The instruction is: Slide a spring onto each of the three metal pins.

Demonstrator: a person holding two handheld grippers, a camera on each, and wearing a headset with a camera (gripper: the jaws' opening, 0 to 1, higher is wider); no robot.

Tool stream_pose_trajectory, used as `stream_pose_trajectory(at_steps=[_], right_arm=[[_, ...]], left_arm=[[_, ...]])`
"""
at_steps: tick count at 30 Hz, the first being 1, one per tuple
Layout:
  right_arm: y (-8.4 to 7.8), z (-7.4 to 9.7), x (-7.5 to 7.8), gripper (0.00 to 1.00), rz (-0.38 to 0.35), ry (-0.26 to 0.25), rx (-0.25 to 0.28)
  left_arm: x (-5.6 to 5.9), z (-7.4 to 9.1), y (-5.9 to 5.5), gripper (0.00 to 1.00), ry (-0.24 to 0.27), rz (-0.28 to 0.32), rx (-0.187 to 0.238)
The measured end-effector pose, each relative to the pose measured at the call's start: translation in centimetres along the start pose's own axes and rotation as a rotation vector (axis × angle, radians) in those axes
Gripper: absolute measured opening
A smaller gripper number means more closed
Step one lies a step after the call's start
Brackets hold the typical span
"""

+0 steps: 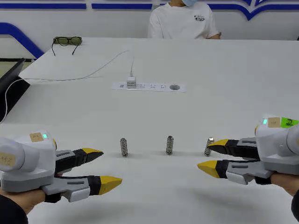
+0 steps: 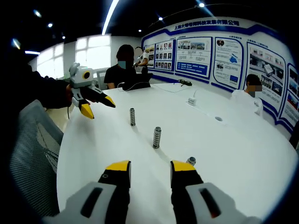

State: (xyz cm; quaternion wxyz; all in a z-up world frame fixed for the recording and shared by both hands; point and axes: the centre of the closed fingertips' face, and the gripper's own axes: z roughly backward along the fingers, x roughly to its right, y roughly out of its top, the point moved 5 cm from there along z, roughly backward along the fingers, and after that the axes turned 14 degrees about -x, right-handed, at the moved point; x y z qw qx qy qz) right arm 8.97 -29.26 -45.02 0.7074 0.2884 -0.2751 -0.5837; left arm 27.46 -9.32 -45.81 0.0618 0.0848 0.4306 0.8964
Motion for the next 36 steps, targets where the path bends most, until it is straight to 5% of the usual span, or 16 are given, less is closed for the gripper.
stream_pose_trajectory(at_steps=[11,21,36], right_arm=[[-2.8,1.5,1.2,0.46,-0.069,-0.033,0.023],[-3.2,2.1,1.2,0.59,-0.104,-0.033,0.066],[-3.3,1.8,1.1,0.65,-0.109,-0.023,0.083]], left_arm=[[0.1,-0.3,-0.5,0.59,-0.004,0.000,-0.010],[-0.1,-0.3,-0.8,0.61,-0.005,0.003,-0.019],[-0.2,-0.5,-1.2,0.65,-0.002,0.012,-0.030]])
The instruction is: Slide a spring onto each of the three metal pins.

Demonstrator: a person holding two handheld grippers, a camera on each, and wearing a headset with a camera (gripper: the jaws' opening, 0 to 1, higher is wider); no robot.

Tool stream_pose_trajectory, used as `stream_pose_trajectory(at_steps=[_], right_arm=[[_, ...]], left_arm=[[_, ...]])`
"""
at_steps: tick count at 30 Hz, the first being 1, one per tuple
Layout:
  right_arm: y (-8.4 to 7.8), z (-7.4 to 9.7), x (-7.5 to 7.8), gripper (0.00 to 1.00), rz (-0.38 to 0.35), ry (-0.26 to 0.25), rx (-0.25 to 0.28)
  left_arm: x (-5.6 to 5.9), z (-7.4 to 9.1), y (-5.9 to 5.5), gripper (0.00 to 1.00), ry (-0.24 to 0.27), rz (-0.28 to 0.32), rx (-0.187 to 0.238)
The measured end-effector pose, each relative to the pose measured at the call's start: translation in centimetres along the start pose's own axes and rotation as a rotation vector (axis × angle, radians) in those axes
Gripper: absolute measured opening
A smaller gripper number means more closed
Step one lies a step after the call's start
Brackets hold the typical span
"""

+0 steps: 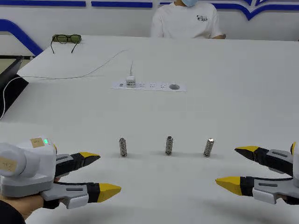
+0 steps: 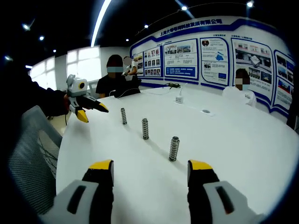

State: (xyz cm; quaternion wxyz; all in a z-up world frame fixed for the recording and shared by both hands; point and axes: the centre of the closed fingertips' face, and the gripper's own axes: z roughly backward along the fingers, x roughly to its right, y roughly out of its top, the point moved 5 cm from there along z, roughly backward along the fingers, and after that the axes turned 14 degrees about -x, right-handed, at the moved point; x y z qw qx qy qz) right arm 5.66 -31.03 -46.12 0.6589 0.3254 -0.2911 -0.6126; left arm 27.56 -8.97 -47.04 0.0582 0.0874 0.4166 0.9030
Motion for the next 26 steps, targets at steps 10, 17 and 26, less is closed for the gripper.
stream_pose_trajectory(at_steps=[10,17,26], right_arm=[[0.36,0.05,0.08,0.67,0.024,-0.015,0.012],[0.50,0.21,0.12,0.68,0.016,-0.020,0.019],[0.67,-0.03,-0.09,0.68,0.013,-0.013,0.021]], left_arm=[[-0.07,0.35,0.12,0.66,0.012,0.004,0.001],[0.05,0.48,0.03,0.66,0.015,0.008,-0.005],[-0.09,0.74,-0.21,0.66,0.020,0.017,-0.012]])
